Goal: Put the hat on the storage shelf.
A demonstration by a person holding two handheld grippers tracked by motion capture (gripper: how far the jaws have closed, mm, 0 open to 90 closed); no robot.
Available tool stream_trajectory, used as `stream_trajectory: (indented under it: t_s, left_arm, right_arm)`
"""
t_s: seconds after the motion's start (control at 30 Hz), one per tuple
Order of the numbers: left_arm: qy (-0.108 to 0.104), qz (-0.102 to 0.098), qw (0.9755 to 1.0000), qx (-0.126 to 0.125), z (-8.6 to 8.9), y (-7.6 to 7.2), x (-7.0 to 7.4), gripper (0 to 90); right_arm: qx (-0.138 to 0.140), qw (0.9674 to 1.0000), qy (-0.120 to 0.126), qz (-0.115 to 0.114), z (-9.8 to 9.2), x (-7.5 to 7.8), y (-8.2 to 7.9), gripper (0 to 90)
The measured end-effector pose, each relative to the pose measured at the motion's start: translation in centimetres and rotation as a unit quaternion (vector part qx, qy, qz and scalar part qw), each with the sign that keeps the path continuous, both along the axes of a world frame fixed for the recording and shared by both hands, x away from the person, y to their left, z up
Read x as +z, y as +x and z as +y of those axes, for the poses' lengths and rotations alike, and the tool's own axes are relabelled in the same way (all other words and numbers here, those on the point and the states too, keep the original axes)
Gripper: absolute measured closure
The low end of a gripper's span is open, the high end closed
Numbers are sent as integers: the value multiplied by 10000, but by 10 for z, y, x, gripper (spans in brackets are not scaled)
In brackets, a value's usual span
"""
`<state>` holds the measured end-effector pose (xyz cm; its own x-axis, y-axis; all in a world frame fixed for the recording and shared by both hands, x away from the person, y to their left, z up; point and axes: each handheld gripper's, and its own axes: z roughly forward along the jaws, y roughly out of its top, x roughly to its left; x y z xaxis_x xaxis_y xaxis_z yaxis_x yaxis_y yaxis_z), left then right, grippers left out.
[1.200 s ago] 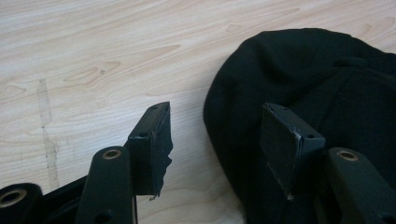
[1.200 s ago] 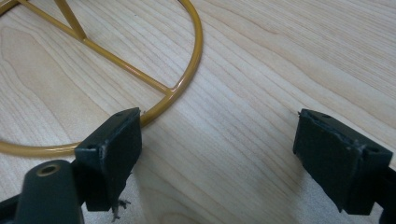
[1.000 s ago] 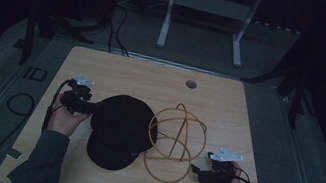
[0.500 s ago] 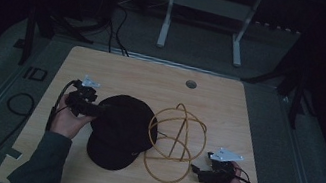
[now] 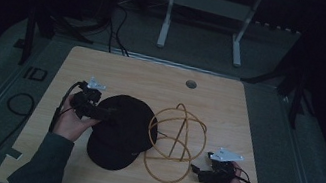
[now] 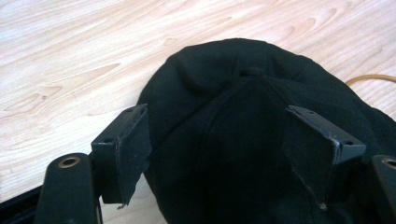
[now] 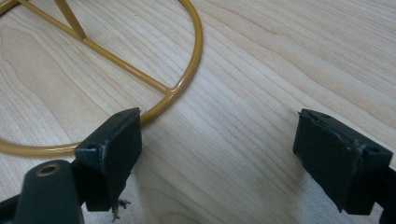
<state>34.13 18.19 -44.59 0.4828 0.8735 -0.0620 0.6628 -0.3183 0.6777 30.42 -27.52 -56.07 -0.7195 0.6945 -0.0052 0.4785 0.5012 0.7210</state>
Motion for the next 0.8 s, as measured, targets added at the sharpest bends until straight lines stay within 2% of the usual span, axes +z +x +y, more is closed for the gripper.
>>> stream_trajectory:
  t_s: [0.27, 0.3, 0.47, 0.67, 0.8]
  left_arm:
    - [-23, 82, 9998, -198, -11, -1, -1, 195]
    - [-40, 76, 9997, -218, -12, -2, -1, 164]
    - [-15, 132, 9993, -353, -20, -3, -4, 119]
    - [-14, 198, 9987, -471, -27, -3, -12, 51]
    - [65, 250, 9982, -549, -33, -4, -19, 23]
  right_arm:
    - [0, 10000, -4, 0, 0, 0, 0, 151]
    - [0, 10000, -4, 1, 0, 0, 0, 151]
    - [2, 10000, -3, 0, 0, 0, 0, 150]
    - [4, 10000, 0, 0, 0, 0, 0, 150]
    - [8, 10000, -6, -8, 0, 0, 0, 150]
